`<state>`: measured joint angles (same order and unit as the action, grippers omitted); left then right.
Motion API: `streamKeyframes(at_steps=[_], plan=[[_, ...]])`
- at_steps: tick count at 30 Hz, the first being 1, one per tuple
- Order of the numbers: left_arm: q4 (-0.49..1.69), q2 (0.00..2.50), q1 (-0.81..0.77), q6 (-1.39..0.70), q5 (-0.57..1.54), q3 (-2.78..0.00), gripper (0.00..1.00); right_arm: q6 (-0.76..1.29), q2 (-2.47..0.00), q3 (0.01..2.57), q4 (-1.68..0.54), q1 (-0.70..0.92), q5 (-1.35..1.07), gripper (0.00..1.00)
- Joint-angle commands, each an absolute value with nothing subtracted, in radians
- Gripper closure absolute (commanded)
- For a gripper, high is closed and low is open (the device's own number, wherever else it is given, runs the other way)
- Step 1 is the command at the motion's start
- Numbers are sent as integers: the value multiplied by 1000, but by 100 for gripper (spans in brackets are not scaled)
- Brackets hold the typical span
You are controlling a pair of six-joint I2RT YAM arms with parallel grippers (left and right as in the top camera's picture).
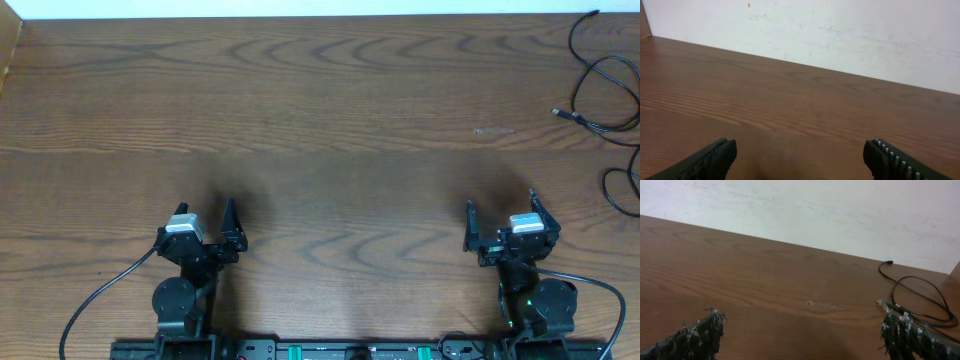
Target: Untangle cables
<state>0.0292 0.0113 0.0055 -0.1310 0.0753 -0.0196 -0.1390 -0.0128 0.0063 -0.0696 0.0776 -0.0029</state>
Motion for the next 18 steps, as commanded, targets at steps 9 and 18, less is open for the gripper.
streamKeyframes(at_steps=[9,18], plan=[[66,6,9,-133,85,-4,14,-128,-6,5,-74,72,9,1],[66,6,9,-133,85,-4,14,-128,-6,5,-74,72,9,1]])
